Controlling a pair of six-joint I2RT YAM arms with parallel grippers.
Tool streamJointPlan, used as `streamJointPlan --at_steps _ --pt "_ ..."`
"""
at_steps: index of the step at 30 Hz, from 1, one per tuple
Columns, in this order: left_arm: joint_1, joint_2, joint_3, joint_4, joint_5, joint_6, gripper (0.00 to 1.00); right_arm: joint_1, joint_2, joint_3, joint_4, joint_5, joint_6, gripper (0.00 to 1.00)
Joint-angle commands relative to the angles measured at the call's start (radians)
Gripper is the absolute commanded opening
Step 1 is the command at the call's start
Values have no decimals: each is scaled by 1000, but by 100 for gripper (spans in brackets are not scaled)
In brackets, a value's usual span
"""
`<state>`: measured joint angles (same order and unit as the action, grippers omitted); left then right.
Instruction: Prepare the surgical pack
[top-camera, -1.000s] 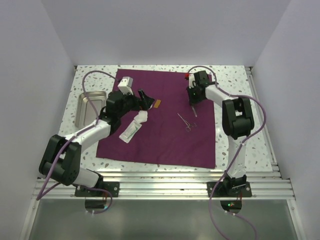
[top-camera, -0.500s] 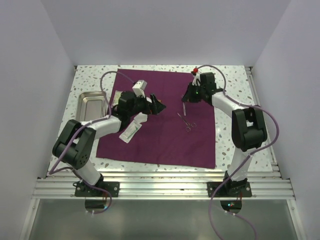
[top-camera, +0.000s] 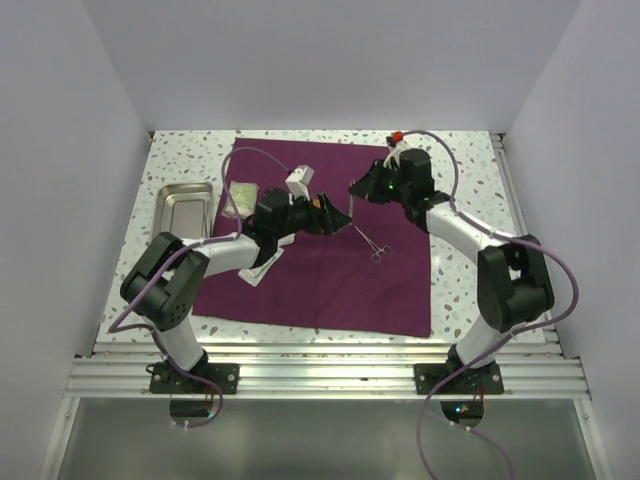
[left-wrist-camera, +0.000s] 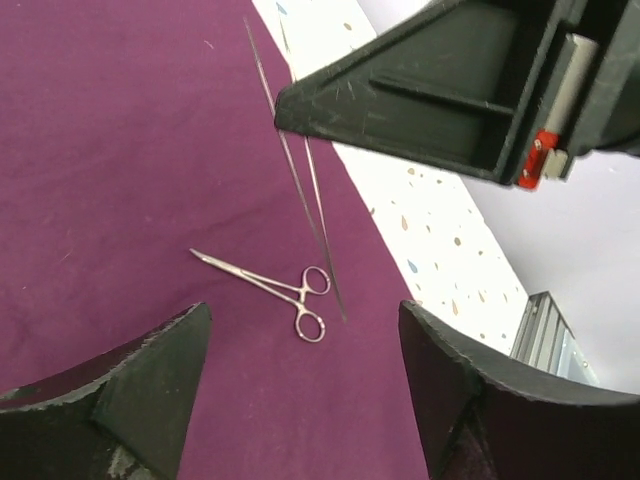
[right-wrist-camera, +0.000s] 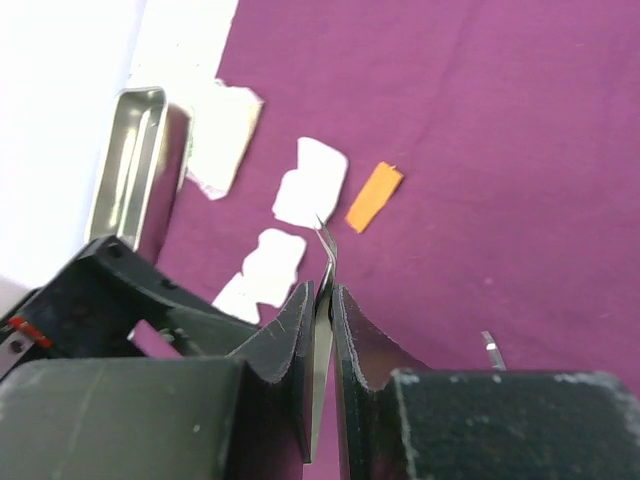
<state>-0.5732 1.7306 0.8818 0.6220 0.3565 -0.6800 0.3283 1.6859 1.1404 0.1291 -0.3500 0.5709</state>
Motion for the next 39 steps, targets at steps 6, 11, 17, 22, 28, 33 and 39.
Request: streamJointPlan --at_steps 6,11,17,22,28,33,39 --pt "-16 24 49 74 1 -26 62 54 -74 -42 89 23 52 0" --pt "-16 46 59 85 16 -30 49 78 -75 -56 93 45 53 0" --pt "-14 64 65 79 19 -26 3 91 -84 -70 112 46 63 0" --pt "-7 57 83 1 -5 22 0 91 -97 -77 109 61 55 51" --pt "85 -47 91 -224 -59 114 0 71 -178 -108 75 141 47 70" --pt "229 -189 65 -483 -141 210 0 58 -227 -78 32 166 34 72" --pt "331 -263 132 -859 -526 338 0 48 -201 -28 -2 135 14 72"
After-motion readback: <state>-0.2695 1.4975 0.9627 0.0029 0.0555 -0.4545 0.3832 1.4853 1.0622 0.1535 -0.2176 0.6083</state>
